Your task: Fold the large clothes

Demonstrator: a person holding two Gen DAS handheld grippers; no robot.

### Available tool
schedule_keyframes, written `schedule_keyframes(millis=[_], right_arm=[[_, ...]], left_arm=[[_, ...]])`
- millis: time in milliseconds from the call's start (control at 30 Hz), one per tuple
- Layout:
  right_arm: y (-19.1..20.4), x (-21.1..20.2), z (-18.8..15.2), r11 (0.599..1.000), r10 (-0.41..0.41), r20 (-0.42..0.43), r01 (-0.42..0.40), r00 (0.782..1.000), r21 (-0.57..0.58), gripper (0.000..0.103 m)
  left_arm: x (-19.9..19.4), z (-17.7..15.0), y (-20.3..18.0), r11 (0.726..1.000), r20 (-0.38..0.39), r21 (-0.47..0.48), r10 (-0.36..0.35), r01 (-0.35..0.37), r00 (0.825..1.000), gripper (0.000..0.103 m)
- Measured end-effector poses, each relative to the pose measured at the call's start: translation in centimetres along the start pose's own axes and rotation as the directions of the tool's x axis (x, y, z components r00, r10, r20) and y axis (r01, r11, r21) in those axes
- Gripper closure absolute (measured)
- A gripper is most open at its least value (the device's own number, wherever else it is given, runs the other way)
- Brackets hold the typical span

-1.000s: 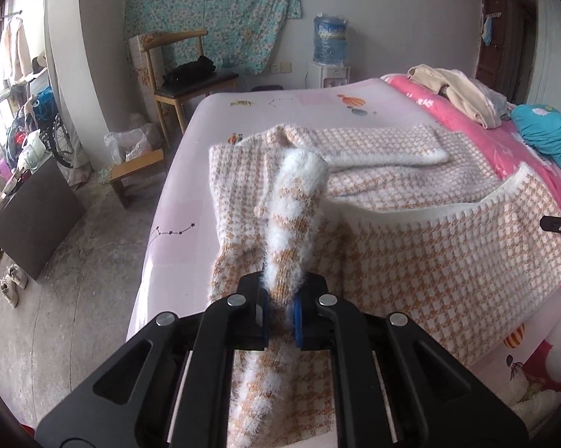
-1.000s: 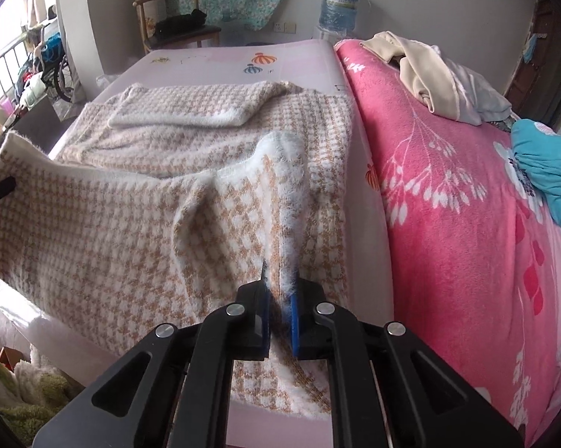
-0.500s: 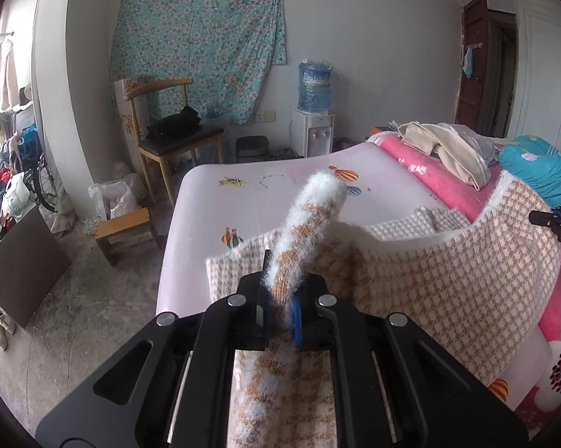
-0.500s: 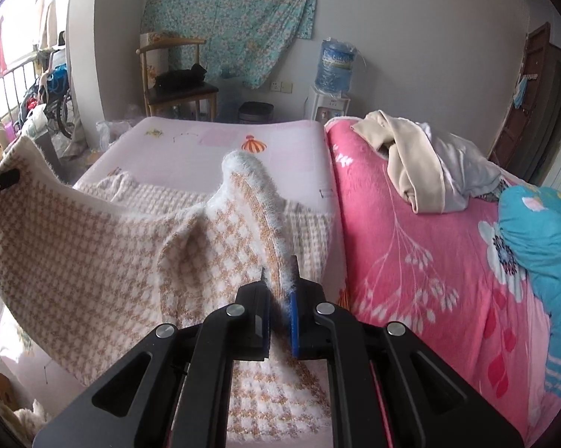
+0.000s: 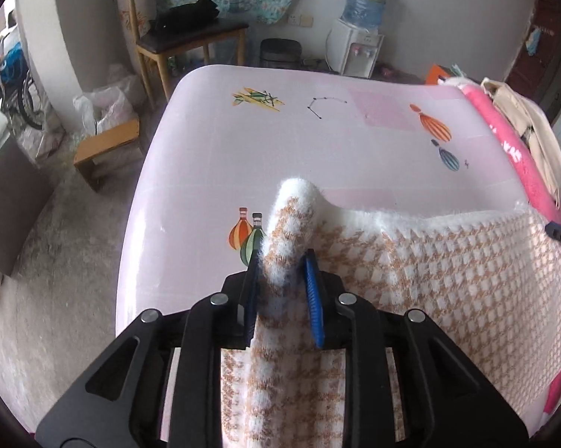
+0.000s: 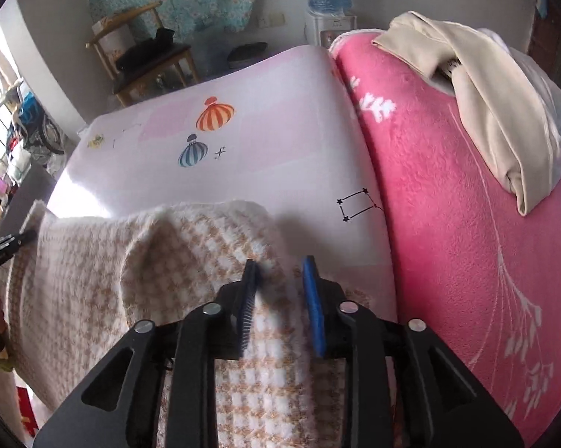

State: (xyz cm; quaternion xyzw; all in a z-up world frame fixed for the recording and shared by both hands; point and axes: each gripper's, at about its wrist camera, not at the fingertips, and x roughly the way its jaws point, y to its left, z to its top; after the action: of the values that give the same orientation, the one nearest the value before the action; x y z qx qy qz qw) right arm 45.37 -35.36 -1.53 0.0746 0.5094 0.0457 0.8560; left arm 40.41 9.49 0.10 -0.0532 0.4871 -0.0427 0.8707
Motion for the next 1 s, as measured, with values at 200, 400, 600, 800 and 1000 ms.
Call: schedule_keyframes(millis=[200,400,600,800,1000], right_arm=[[1.6,-2.7,0.2,0.990,0.138,0.107,-0.137,0.985,-0.013,0.059],[1.3,4.0,-0.4,0.975,0.181,-0.067,-0.171,0.981,0.140,0.073],[-1.2,-2.7,-2.6,0.984,0.062,0.044,-0.068,0.997,0.164,0.067],[4.0,-7.7,-11.2,0.980,0.187,0.029,-0.184,0.982,-0.072,0.057],[2.2,-4.9,-15.9,0.996,0.060,-0.067,-0.064,0.996,-0.063,0.062]], left_arm=[[-2.7,0.5,-1.4,0.985,0.067,0.018,-0.170,0.169,0.983,0.079],[4.1,-0.8,-0.7,0.958,-0.095,-0.165,-0.250,0.232,0.964,0.061],[-3.4,-1.5,2.2,0.964,0.023,-0.151,-0.216,0.217,0.976,0.067],[-9.7,-8.9,-2.4,0.933,0.031,0.079,-0.356,0.352,0.934,0.060],[-6.2,-14.8,-2.3,0.982,-0.036,0.092,-0.165,0.167,0.986,0.060]])
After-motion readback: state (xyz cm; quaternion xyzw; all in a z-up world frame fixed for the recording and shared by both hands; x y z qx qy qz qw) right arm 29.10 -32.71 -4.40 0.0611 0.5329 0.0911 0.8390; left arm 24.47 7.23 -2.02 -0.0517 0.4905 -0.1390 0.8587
